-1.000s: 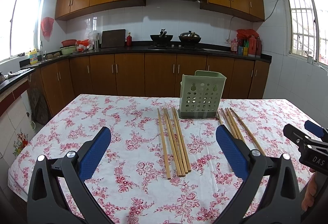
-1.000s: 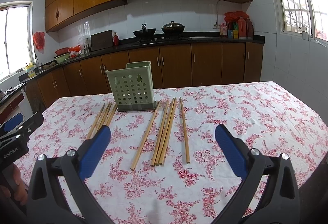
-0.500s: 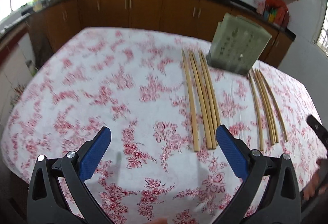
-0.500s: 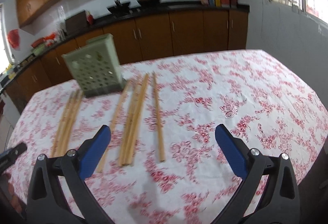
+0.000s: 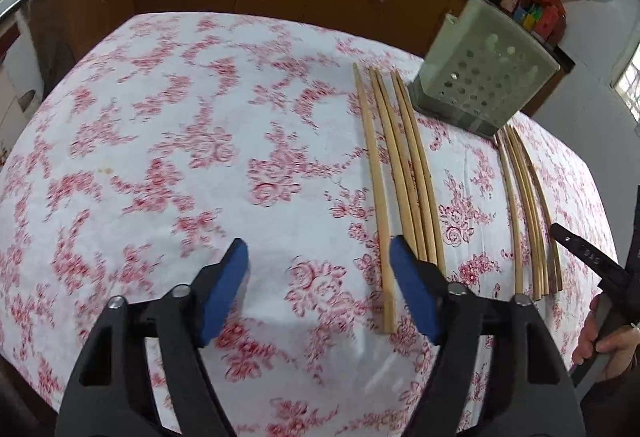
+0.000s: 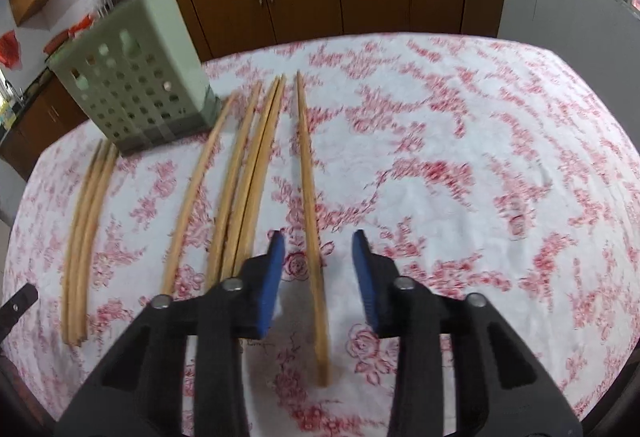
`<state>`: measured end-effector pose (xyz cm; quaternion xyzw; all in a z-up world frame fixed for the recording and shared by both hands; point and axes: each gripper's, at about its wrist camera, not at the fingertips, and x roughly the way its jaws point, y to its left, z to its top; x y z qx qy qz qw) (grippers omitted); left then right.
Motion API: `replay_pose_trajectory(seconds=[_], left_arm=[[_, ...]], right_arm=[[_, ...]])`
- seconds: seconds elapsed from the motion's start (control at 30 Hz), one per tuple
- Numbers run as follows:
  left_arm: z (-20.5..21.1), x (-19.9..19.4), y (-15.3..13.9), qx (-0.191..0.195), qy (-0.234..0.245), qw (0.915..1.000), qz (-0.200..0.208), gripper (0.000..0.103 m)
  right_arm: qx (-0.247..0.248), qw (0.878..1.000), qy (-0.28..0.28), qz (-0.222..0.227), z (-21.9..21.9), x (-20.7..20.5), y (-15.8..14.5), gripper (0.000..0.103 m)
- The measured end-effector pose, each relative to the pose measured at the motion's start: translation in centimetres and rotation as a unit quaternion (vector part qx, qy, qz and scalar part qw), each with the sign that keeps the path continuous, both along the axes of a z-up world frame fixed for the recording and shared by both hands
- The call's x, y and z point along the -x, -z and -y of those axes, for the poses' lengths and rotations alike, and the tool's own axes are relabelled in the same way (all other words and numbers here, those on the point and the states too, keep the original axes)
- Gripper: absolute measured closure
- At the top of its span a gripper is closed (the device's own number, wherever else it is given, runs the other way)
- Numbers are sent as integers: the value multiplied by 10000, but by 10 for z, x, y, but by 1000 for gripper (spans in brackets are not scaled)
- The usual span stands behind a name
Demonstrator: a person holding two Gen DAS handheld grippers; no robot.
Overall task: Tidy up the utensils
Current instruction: 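Lower the left tool onto a bamboo chopstick and close it while the right tool grasps another chopstick, then lift the held chopstick with the left tool while the right tool lifts its chopstick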
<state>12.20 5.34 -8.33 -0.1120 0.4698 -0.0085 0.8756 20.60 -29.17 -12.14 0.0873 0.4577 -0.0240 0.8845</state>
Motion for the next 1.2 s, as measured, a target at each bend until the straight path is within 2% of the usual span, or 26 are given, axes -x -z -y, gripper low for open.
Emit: replay_pose_trajectory(seconds=[0.13,0.27,0.3,0.37,0.53,0.67,0.83,0.9,1.07,1.2], left_arm=[[15,-10,6,11,299,9995,-100,52],[30,-20,10,-173,487,9986,-118,63],[34,-23,10,-231,552,9981,-118,69],[39,-27,11,-332,594,9976,-108,72],[49,-32,14,-755,659,9950,-18,95],[39,-49,16,-983,471,9940,50,96],[0,-71,17,-873,37,9961,92,96],[-7,-74,18,-756,60,9970,130,96],[-9,-62,21,-919,184,9950,340,95],[-10,-57,23,-869,202,9950,450,95]], right_arm=[[358,9991,-6,221,-2,4,2,94],[195,9993,215,250,13,1,4,95],[170,9993,229,256,16,1,4,95],[161,9993,209,258,17,2,4,95],[285,9990,171,304,13,2,4,95],[312,9988,216,313,16,-5,4,95],[342,9976,502,329,35,-15,4,95],[350,9972,559,338,40,-17,4,95],[473,9966,536,415,38,-13,7,94],[438,9967,523,430,39,-8,7,94]])
